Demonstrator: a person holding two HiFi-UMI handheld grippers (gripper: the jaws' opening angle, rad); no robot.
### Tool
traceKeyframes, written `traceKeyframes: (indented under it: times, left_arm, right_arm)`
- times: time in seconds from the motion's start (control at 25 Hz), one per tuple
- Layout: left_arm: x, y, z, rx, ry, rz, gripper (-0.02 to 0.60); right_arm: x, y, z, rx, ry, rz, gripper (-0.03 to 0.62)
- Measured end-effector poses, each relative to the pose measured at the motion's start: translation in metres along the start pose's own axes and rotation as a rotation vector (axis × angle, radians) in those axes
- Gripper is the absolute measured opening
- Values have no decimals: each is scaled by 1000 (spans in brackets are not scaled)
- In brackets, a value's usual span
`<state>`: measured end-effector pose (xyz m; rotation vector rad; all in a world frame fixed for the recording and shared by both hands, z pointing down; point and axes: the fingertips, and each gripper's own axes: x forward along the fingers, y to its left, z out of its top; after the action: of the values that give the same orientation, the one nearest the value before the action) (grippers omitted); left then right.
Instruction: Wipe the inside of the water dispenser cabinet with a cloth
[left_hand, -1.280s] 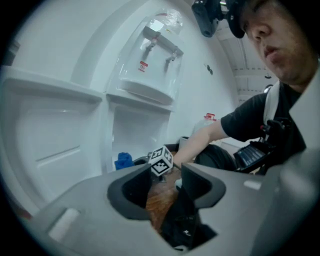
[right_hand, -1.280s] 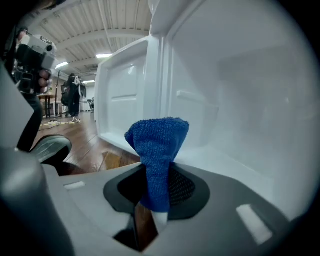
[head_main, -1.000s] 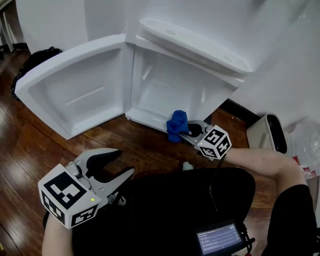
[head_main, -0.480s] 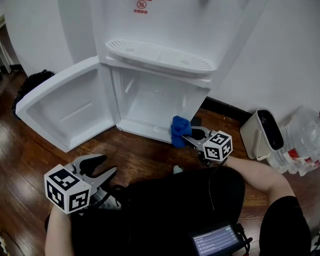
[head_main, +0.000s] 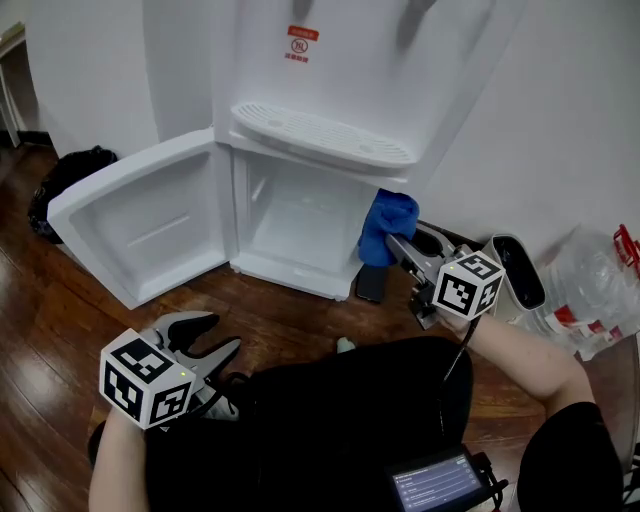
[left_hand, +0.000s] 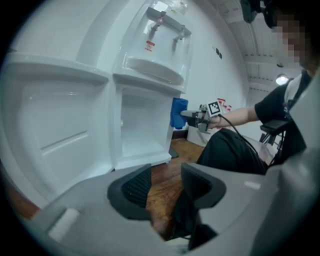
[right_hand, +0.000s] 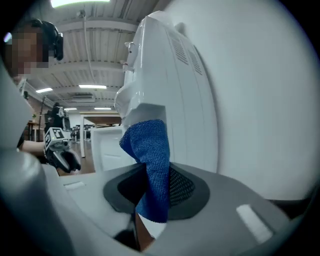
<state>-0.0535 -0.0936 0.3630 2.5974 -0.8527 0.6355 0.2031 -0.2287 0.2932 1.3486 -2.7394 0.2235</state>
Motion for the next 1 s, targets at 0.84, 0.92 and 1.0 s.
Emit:
traceKeyframes:
  times: [0.84,0.92,1.0]
  left_arm:
    - [-6,-24,14,63,-38,-39,190]
    - [-8,-22,18,67,-49,-32,190]
    - [-12,-21,21,71,-66,-24,190]
  right_arm:
    - [179,137,58,-34,-75,90,98]
    - [194,148,59,-46,-76,75,98]
    - [203,157,59,-50,-80,72,98]
